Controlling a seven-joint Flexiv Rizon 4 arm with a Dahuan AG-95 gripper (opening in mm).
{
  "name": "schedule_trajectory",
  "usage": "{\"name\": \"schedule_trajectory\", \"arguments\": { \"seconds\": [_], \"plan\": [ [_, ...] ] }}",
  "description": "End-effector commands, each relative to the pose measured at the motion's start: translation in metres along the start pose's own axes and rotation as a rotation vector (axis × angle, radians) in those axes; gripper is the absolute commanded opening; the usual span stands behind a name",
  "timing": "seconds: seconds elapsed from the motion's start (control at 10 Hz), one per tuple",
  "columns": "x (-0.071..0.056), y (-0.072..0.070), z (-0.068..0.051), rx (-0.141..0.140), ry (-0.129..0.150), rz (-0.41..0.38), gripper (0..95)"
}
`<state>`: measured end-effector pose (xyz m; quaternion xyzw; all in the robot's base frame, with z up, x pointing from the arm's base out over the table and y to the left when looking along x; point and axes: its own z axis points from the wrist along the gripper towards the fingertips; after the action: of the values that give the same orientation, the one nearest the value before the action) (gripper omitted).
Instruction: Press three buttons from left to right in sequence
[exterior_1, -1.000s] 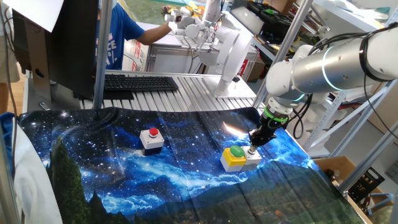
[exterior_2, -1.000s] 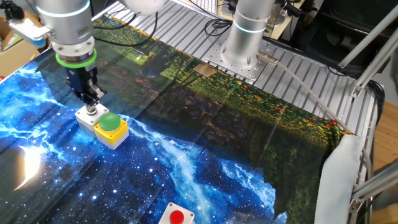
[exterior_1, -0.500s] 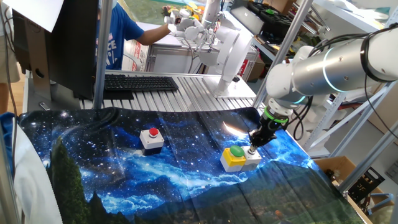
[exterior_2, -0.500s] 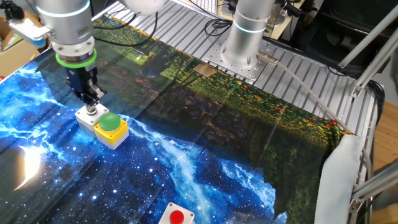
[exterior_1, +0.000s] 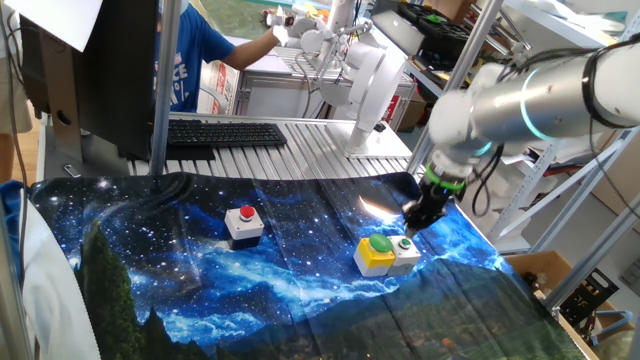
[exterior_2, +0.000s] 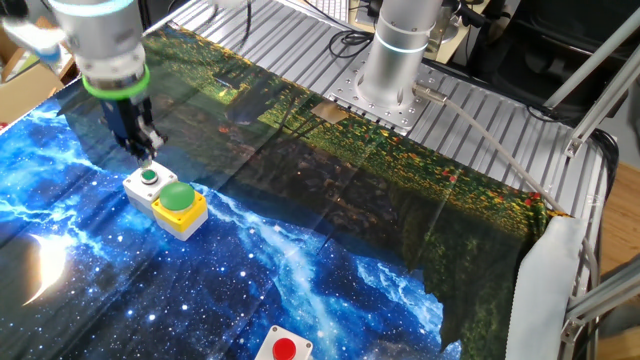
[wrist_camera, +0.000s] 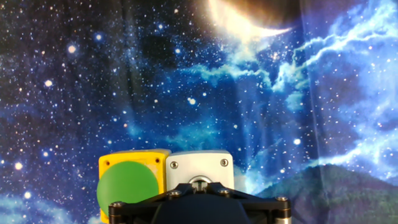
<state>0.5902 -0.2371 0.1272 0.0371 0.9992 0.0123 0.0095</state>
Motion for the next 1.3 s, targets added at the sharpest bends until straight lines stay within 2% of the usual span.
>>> {"name": "schedule_trajectory", "arguments": {
  "seconds": [0.1,0.6,1.0,1.3],
  "plan": [
    [0.0,0.002,0.002,0.004,0.005,0.013,0.0],
    [-0.001,0.026,0.002,0.005,0.003,0.101,0.0],
    [-0.006,0.045,0.017,0.007,-0.009,0.124,0.0],
    [-0.008,0.056,0.018,0.009,-0.014,0.139,0.0]
  ]
}}
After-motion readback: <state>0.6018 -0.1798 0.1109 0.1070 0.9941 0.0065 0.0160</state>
